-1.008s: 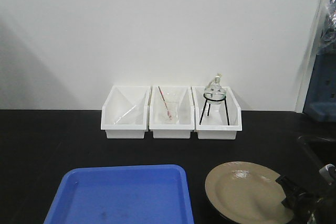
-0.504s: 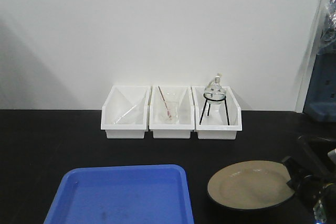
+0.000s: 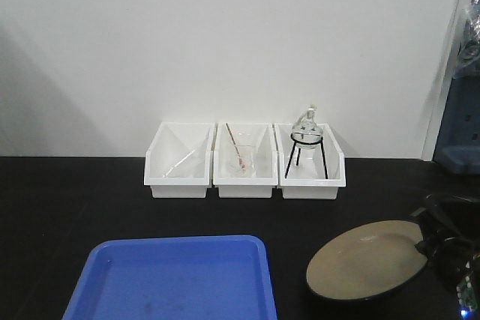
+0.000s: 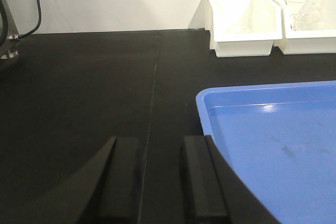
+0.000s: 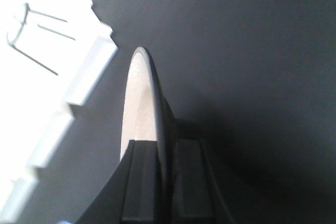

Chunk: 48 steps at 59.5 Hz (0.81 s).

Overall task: Place disk in tray to left cabinet
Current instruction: 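Lift the plate and lower it into the blue tray, release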

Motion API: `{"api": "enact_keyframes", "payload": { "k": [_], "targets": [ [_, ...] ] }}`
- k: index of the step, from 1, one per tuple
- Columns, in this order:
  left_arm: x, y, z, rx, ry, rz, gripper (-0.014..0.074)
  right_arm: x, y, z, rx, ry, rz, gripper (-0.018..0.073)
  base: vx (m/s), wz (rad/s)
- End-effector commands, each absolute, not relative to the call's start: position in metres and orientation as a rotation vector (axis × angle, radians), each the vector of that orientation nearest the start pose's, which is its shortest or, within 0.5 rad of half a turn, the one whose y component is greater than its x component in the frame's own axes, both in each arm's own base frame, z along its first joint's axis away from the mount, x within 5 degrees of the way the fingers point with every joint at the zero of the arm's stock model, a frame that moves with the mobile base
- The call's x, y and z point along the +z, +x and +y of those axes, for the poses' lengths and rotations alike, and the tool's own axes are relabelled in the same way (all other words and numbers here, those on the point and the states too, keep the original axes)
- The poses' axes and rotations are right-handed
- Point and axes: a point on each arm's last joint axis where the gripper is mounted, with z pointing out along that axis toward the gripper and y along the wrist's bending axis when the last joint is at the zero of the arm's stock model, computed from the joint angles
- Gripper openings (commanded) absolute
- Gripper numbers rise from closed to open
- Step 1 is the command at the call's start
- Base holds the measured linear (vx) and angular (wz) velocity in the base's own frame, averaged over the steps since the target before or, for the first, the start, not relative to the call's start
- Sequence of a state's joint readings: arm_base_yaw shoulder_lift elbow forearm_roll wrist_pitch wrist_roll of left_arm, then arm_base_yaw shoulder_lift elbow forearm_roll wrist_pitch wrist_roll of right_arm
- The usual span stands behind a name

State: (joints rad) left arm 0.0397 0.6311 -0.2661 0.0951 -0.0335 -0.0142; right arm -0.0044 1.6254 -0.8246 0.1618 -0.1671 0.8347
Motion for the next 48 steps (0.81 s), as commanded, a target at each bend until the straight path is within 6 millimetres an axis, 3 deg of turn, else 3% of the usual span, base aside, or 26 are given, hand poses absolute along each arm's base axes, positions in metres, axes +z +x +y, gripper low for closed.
{"api": "enact_keyframes", "payload": {
  "k": [1,12,18,29,42,48],
  "targets": [
    [0.269,0.135,0.005,0.081,0.041,1.709,0.0349,0.253,0.343,-0.008,0.708,1.024,1.598,-0.0001,0.00,0.00],
    [0.269,0.135,0.005,0.081,0.041,1.709,0.0349,0.264,0.346,0.000,0.776,0.884,1.572,-0.0001,0.00,0.00],
    [0.269,0.135,0.005,0.081,0.041,1.709,0.0349,0.274,0.350,0.020,0.901,0.828,1.551,-0.0001,0.00,0.00],
    [0.269,0.135,0.005,0.081,0.041,1.709,0.0349,0.274,0.363,0.087,1.047,0.682,1.644,-0.0001,0.00,0.00],
    [0.269,0.135,0.005,0.081,0.041,1.709,0.0349,0.250,0.371,0.178,1.186,0.534,1.779,-0.0001,0.00,0.00],
    [0.269,0.135,0.005,0.081,0.041,1.709,0.0349,0.236,0.370,0.205,1.214,0.492,1.831,-0.0001,0.00,0.00]
  ]
}}
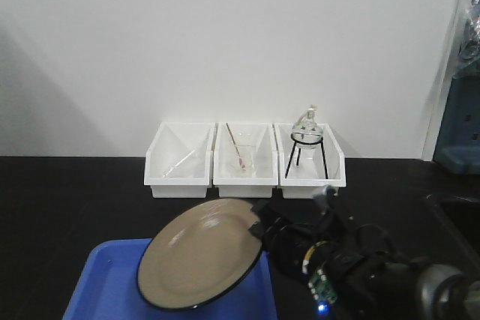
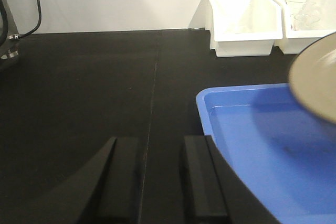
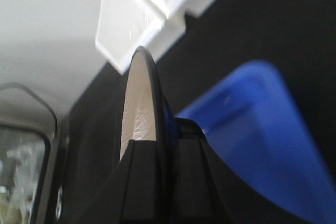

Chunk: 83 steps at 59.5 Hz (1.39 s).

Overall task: Place disk in tray to left cabinet
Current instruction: 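Lift the plate and lower it into the blue tray, release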

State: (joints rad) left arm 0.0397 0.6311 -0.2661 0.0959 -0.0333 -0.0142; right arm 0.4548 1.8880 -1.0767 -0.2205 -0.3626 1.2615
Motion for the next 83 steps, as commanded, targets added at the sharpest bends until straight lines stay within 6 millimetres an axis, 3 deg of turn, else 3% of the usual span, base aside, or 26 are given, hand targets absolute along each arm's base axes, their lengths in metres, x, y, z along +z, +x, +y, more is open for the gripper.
{"api": "enact_keyframes", "payload": {
  "k": [1,14,27,37,49,55,66,75,83],
  "targets": [
    [0.269,0.135,0.005,0.081,0.041,1.709,0.0349,0.231,0.370,0.210,1.215,0.486,1.844,-0.0001,0.00,0.00],
    [0.269,0.135,0.005,0.081,0.041,1.709,0.0349,0.192,0.369,0.236,1.219,0.453,1.934,0.0009,0.00,0.00],
    [0.269,0.135,0.005,0.081,0.041,1.709,0.0349,0.176,0.370,0.236,1.133,0.413,2.020,0.0092,0.00,0.00],
    [0.269,0.135,0.005,0.081,0.041,1.709,0.0349,0.170,0.371,0.230,0.945,0.220,2.078,0.0249,0.00,0.00],
    [0.269,0.135,0.005,0.081,0.041,1.709,0.0349,0.174,0.370,0.227,0.878,0.123,2.080,0.0503,0.00,0.00],
    [0.269,0.135,0.005,0.081,0.041,1.709,0.0349,0.183,0.373,0.219,0.865,0.142,2.064,0.0589,0.00,0.00],
    [0.269,0.135,0.005,0.078,0.038,1.709,0.0344,0.235,0.378,0.184,0.792,0.103,1.960,0.0607,0.00,0.00],
    [0.269,0.136,0.005,0.081,0.042,1.716,0.0344,0.265,0.367,0.153,0.503,-0.070,2.022,0.0589,0.00,0.00],
    [0.279,0.148,0.006,0.085,0.037,1.783,0.0346,0.273,0.356,0.140,0.256,-0.139,2.109,0.0581,0.00,0.00]
  ]
}}
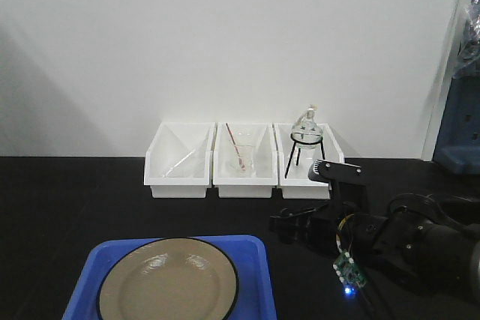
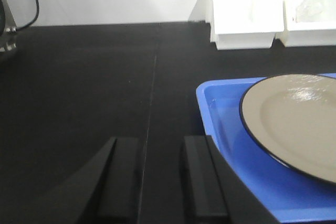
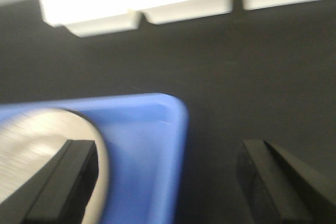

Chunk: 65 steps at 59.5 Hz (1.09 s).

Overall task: Place disk in tray to left cabinet
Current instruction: 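Lift the plate and lower it into the blue tray, release, then move both grippers to opposite short edges of the blue tray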

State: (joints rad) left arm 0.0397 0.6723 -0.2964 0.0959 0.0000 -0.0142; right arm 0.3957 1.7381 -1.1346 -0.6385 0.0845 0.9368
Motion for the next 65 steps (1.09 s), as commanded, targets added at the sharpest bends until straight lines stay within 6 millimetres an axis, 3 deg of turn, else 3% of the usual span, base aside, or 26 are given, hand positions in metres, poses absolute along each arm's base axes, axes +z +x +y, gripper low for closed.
{"api": "enact_keyframes", "payload": {
  "k": [1,11,22,32,38,43,47,54,60,61,65],
  "targets": [
    [0.282,0.151,0.006,0.086,0.036,1.799,0.0346,0.272,0.355,0.139,0.241,-0.134,2.120,0.0580,0.00,0.00],
    [0.303,0.183,0.009,0.094,0.026,1.935,0.0346,0.264,0.353,0.134,0.225,-0.019,2.211,0.0564,0.00,0.00],
    [0.316,0.212,0.010,0.095,0.022,1.985,0.0346,0.267,0.354,0.139,0.323,0.004,2.169,0.0564,0.00,0.00],
    [0.317,0.222,0.011,0.093,0.021,2.000,0.0346,0.269,0.354,0.139,0.320,-0.013,2.162,0.0561,0.00,0.00],
    [0.314,0.224,0.011,0.093,0.021,2.014,0.0346,0.265,0.349,0.132,0.208,0.035,2.308,0.0538,0.00,0.00],
    [0.312,0.227,0.011,0.091,0.020,2.021,0.0346,0.266,0.348,0.131,0.123,-0.088,2.439,0.0508,0.00,0.00],
    [0.311,0.229,0.011,0.085,0.016,2.015,0.0346,0.266,0.352,0.135,0.150,-0.201,2.526,0.0491,0.00,0.00],
    [0.309,0.233,0.011,0.071,0.004,2.010,0.0346,0.269,0.365,0.146,0.373,-0.353,2.607,0.0480,0.00,0.00],
    [0.306,0.236,0.011,0.070,0.003,2.020,0.0346,0.270,0.381,0.149,0.511,-0.327,2.595,0.0480,0.00,0.00],
    [0.301,0.241,0.010,0.056,-0.003,2.044,0.0346,0.272,0.392,0.147,0.536,-0.274,2.552,0.0480,0.00,0.00],
    [0.297,0.247,0.006,0.023,-0.020,2.072,0.0346,0.272,0.400,0.148,0.529,-0.257,2.511,0.0480,0.00,0.00]
  ]
}}
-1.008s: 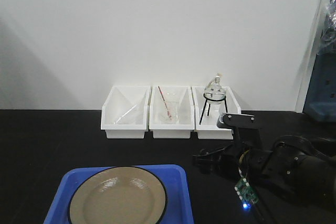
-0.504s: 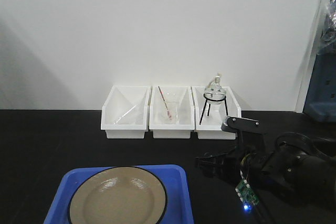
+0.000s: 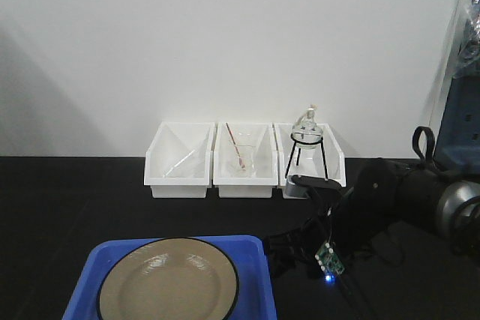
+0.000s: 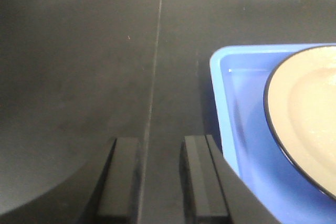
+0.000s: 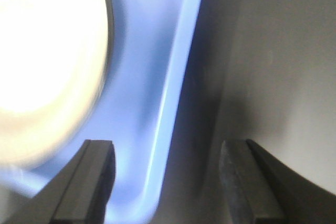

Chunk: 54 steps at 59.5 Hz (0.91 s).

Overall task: Place disk in tray to left cabinet
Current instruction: 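Move both grippers to opposite short edges of the blue tray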

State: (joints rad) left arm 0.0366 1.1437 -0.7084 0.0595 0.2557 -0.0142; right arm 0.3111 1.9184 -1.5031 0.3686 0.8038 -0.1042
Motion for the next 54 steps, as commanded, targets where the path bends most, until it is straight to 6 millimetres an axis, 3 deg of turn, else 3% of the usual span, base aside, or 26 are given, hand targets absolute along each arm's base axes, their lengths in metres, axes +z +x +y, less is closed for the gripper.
{"api": "enact_keyframes", "payload": {
  "k": [1,14,29,44,54],
  "targets": [
    [0.296,0.249,0.005,0.015,-0.023,2.077,0.0346,0.271,0.402,0.148,0.526,-0.256,2.508,0.0480,0.00,0.00],
    [0.290,0.291,-0.006,-0.085,-0.071,2.247,0.0346,0.250,0.417,0.158,0.574,-0.239,2.546,0.0480,0.00,0.00],
    [0.277,0.356,-0.009,-0.098,-0.038,2.480,0.0346,0.232,0.436,0.165,0.596,-0.251,2.586,0.0480,0.00,0.00],
    [0.249,0.408,-0.023,-0.291,0.028,2.584,0.0346,0.225,0.444,0.169,0.615,-0.248,2.595,0.0480,0.00,0.00],
    [0.223,0.427,-0.028,-0.347,0.049,2.619,0.0346,0.220,0.445,0.170,0.614,-0.249,2.606,0.0480,0.00,0.00]
  ]
}}
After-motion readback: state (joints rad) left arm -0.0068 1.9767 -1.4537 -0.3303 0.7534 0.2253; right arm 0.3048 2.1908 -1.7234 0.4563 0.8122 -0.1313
